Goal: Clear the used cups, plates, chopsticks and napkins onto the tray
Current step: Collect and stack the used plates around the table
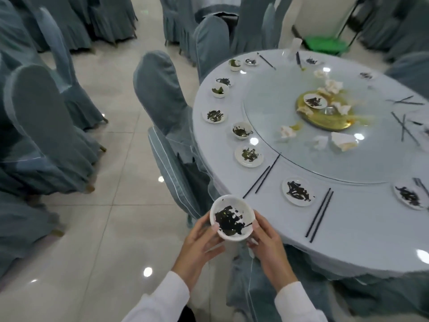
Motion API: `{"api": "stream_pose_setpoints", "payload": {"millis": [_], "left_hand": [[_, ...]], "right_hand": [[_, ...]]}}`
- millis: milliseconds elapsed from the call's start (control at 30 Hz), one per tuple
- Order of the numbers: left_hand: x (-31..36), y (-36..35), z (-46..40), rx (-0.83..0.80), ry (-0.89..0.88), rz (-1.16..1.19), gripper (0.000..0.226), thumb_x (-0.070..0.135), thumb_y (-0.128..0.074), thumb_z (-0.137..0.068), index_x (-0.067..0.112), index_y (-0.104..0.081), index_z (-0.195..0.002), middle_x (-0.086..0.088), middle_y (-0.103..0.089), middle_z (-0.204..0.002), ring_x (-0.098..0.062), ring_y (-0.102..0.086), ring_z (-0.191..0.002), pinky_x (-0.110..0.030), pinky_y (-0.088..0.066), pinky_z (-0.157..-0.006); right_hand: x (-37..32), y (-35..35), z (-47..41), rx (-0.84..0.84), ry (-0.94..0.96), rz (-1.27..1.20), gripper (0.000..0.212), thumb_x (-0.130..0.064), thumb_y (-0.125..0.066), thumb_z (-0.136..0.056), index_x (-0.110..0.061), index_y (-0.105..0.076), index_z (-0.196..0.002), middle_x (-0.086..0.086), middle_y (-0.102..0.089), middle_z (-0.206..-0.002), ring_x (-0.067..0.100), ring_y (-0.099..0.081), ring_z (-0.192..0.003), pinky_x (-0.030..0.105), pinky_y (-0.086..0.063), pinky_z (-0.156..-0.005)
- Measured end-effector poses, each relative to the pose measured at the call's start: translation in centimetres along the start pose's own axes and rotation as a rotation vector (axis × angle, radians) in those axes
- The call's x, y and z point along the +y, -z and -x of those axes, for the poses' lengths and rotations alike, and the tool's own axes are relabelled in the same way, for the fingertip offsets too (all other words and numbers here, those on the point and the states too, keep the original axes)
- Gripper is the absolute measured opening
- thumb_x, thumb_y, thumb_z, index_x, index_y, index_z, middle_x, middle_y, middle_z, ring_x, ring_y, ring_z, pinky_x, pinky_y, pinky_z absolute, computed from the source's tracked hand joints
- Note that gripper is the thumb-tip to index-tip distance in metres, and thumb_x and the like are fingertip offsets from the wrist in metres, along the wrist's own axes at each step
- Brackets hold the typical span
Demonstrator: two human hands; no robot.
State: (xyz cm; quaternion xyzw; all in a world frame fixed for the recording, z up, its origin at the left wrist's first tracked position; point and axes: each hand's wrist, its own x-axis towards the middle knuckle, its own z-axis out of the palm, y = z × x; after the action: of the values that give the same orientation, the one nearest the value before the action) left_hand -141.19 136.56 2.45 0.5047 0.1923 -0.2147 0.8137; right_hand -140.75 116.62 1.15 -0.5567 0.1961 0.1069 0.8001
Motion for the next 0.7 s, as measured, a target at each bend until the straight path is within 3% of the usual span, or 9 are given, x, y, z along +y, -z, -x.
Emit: {"api": "stream_pose_setpoints", "payload": {"millis": [100, 200, 267, 333, 433, 533, 700], "left_hand": [[2.6, 2.0, -2.0, -0.02, -0.019, 0.001, 0.046, 0.036, -0.084, -0.088, 0.041, -0.068, -0.132, -0.009, -0.073, -0.131, -0.034, -0.073, -0.116, -0.051, -0.058, -0.102], [4.2, 4.0, -3.8, -0.048, -0.027, 0.043, 0.044, 0.03, -0.08, -0.088, 0.037, -0.071, -0.13, -0.013, -0.073, -0.13, -0.037, -0.072, -0.116, -0.059, -0.055, -0.105], [5.1, 4.6, -4.8, -0.044, -0.027, 0.049, 0.042, 0.03, -0.081, -0.085, 0.038, -0.073, -0.126, -0.013, -0.074, -0.127, -0.035, -0.074, -0.112, -0.058, -0.056, -0.103], [6.1, 4.9, -5.8, -0.045, -0.022, 0.045, 0.043, 0.03, -0.082, -0.083, 0.039, -0.074, -0.124, -0.013, -0.075, -0.125, -0.032, -0.076, -0.108, -0.055, -0.058, -0.1], [7.6, 5.3, -7.7, -0.053, -0.018, 0.051, 0.046, 0.03, -0.084, -0.08, 0.039, -0.074, -0.123, -0.016, -0.075, -0.124, -0.03, -0.076, -0.103, -0.047, -0.062, -0.094], [8.9, 5.7, -10.0, -0.052, -0.019, 0.062, 0.048, 0.031, -0.086, -0.079, 0.04, -0.074, -0.125, -0.013, -0.075, -0.123, -0.028, -0.076, -0.106, -0.043, -0.063, -0.09], [10.0, 6.1, -14.3, -0.001, -0.021, 0.069, 0.047, 0.024, -0.083, -0.089, 0.04, -0.07, -0.132, -0.011, -0.073, -0.128, -0.034, -0.072, -0.118, -0.051, -0.059, -0.1]], "right_hand": [[-0.3, -3.2, -1.4, 0.057, 0.042, 0.008, 0.041, -0.026, -0.066, -0.095, -0.019, -0.07, -0.135, 0.01, -0.075, -0.12, 0.007, -0.067, -0.076, 0.021, -0.052, -0.059], [-0.4, -5.6, -2.9, 0.117, 0.047, 0.026, 0.033, -0.019, -0.061, -0.103, -0.014, -0.068, -0.135, 0.02, -0.074, -0.109, 0.011, -0.063, -0.063, 0.016, -0.044, -0.042], [-0.5, -6.4, -4.0, 0.136, 0.035, 0.027, 0.03, -0.018, -0.06, -0.104, -0.01, -0.068, -0.132, 0.03, -0.072, -0.114, 0.021, -0.061, -0.062, 0.016, -0.04, -0.037], [-0.4, -7.0, -5.3, 0.182, 0.02, 0.001, 0.03, -0.02, -0.063, -0.1, -0.009, -0.07, -0.127, 0.033, -0.07, -0.118, 0.035, -0.064, -0.08, 0.022, -0.049, -0.044], [-0.6, -7.4, -7.4, 0.229, 0.013, -0.025, 0.026, -0.02, -0.065, -0.101, -0.012, -0.073, -0.124, 0.027, -0.074, -0.106, 0.038, -0.069, -0.092, 0.043, -0.057, -0.076], [-1.0, -7.3, -10.1, 0.263, 0.001, -0.022, 0.024, -0.019, -0.061, -0.104, -0.011, -0.074, -0.123, 0.015, -0.071, -0.086, 0.022, -0.068, -0.074, 0.031, -0.052, -0.064], [-3.2, -7.4, -16.0, 0.261, -0.015, 0.086, 0.019, -0.027, -0.061, -0.106, -0.024, -0.078, -0.115, 0.009, -0.072, -0.088, 0.019, -0.067, -0.075, 0.029, -0.054, -0.066]]}}
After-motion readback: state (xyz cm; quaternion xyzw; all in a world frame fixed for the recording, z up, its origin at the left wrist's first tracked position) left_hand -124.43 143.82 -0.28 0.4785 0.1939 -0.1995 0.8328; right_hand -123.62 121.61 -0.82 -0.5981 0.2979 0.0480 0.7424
